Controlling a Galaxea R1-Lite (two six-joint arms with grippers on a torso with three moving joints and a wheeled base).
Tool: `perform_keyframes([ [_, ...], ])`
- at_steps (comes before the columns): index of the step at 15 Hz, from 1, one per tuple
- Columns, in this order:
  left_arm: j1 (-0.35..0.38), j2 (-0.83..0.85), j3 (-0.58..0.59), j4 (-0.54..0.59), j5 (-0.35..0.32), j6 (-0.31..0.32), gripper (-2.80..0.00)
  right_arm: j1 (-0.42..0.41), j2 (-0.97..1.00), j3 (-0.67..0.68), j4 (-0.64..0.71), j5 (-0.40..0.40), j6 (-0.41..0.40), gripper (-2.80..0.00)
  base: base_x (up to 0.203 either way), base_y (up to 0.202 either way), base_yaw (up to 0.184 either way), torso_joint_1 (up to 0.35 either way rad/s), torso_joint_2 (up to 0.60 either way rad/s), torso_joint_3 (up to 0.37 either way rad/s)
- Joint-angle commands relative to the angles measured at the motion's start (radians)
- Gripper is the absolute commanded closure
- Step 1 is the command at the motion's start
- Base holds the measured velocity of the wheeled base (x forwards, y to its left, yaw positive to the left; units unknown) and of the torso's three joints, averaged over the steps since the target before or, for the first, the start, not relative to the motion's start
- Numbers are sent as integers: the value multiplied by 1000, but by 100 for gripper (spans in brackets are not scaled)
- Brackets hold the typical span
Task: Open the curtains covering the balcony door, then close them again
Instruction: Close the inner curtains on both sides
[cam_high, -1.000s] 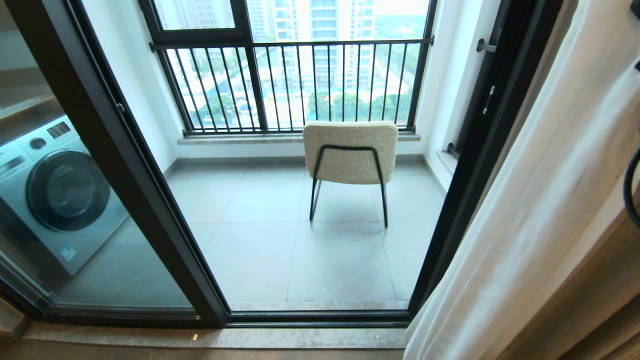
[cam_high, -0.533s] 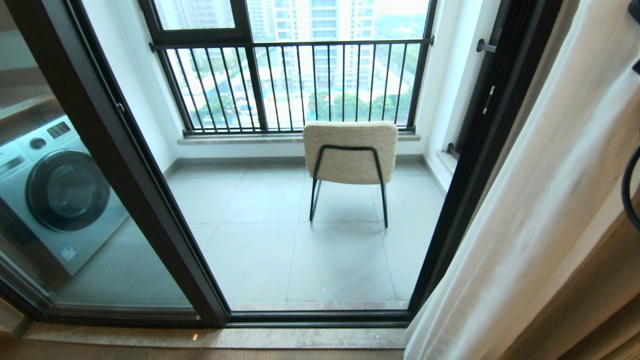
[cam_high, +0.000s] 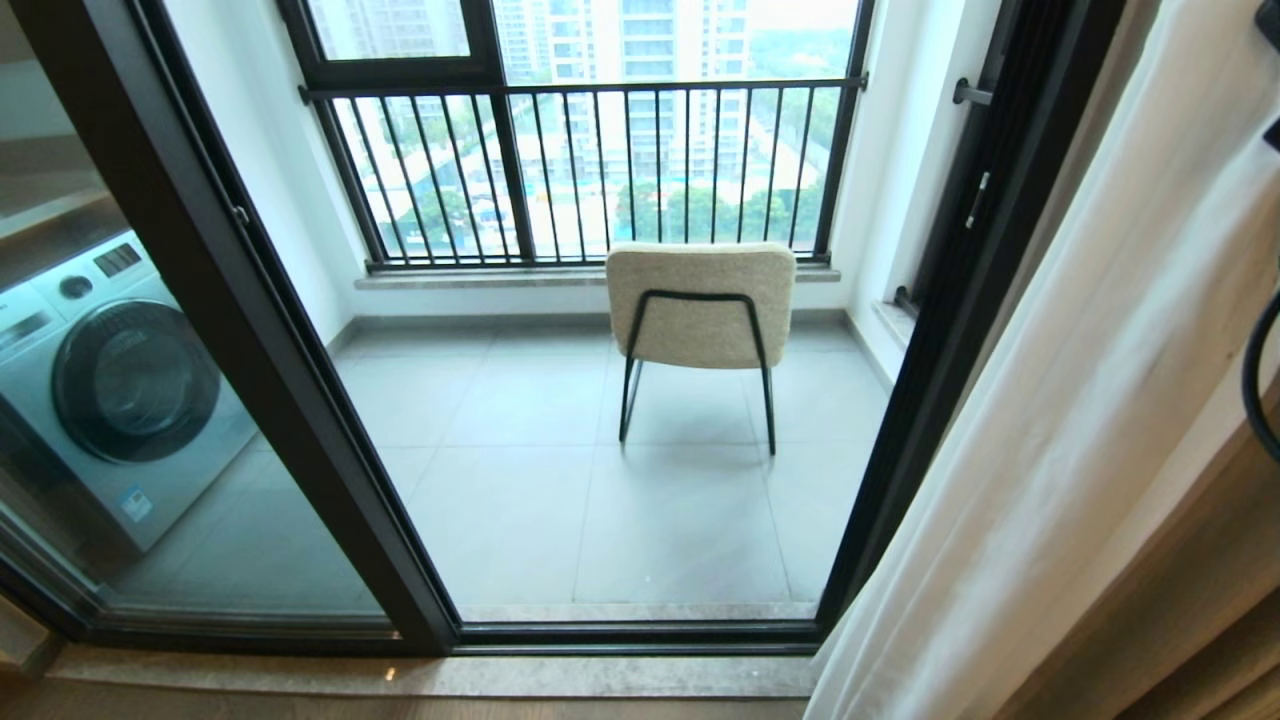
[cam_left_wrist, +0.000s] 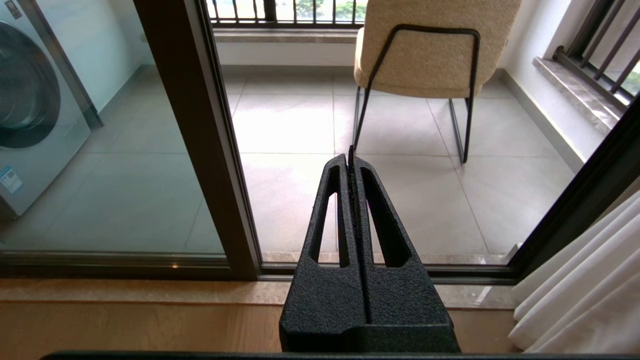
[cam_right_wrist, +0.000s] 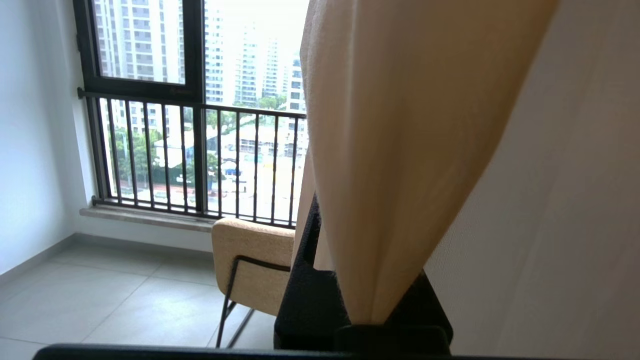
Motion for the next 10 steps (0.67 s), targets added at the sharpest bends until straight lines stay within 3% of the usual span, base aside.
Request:
perform_keyframes([
  [1, 0, 0, 0, 0, 0, 0, 0, 1, 5, -5, -5, 0, 0, 0, 0, 0, 0, 0, 0, 0],
  [8, 0, 0, 0, 0, 0, 0, 0, 0, 9, -2, -6, 0, -1, 0, 0, 0, 0, 0, 0, 0],
  [10, 0, 0, 0, 0, 0, 0, 0, -1, 9, 0, -6, 0, -1, 0, 2, 86, -4, 2, 2, 8],
])
